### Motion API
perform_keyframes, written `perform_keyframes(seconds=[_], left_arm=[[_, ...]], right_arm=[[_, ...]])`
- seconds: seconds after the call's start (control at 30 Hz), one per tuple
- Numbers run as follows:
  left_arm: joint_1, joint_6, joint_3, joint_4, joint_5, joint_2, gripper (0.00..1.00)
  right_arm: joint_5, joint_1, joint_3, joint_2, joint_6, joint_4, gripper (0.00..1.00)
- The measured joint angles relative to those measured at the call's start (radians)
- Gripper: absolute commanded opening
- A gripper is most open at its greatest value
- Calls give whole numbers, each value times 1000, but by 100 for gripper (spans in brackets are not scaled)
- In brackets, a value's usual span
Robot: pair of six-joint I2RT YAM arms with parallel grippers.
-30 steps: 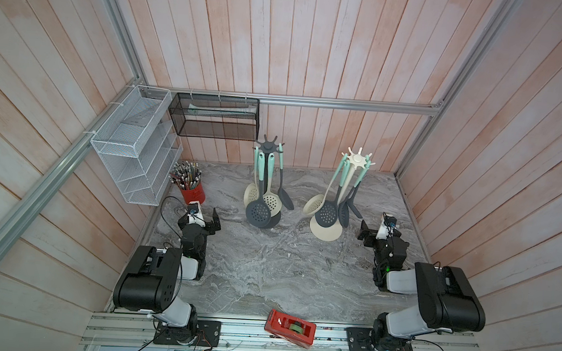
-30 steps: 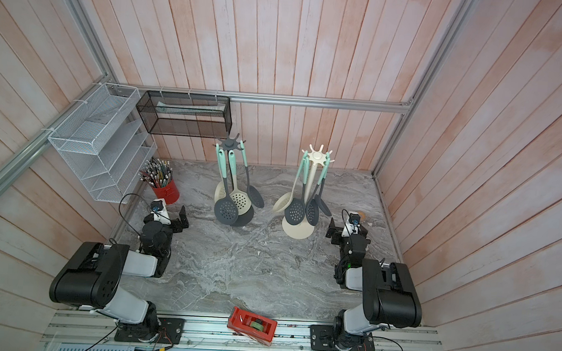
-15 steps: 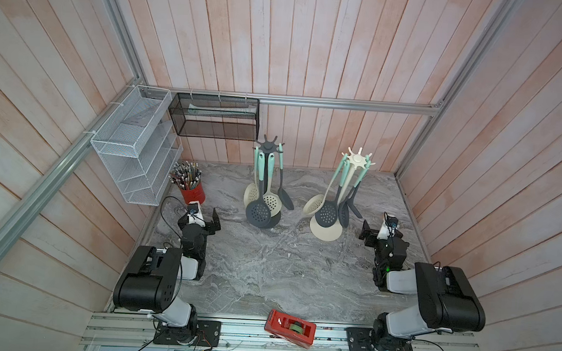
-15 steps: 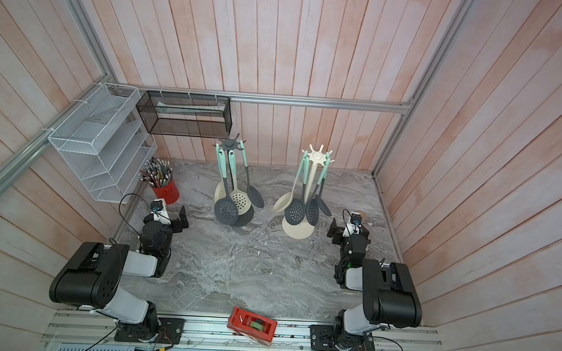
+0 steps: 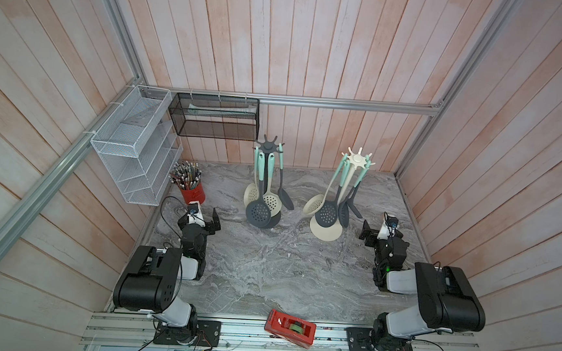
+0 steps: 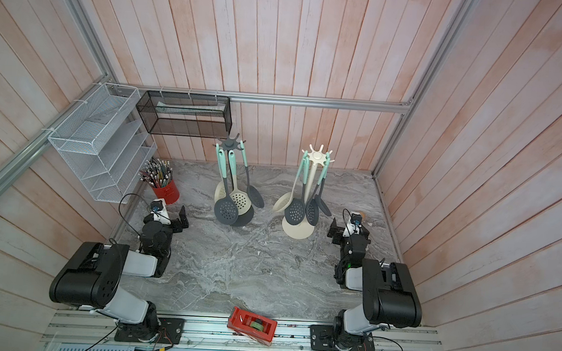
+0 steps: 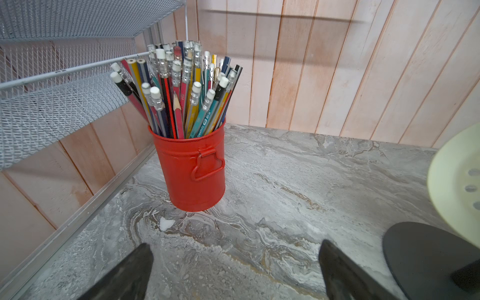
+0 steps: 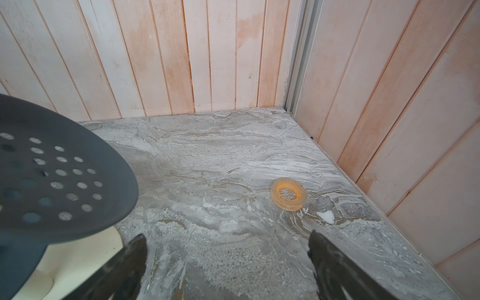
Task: Hang the skimmer on the kitchen utensil rack
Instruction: Reset both arms
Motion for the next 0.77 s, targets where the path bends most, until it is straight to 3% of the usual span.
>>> perform_keyframes(seconds=[0.77], left_arm=[[0, 0, 0, 0, 0, 0, 100]], right_arm=[[-61, -4, 0, 0, -7, -1, 99]])
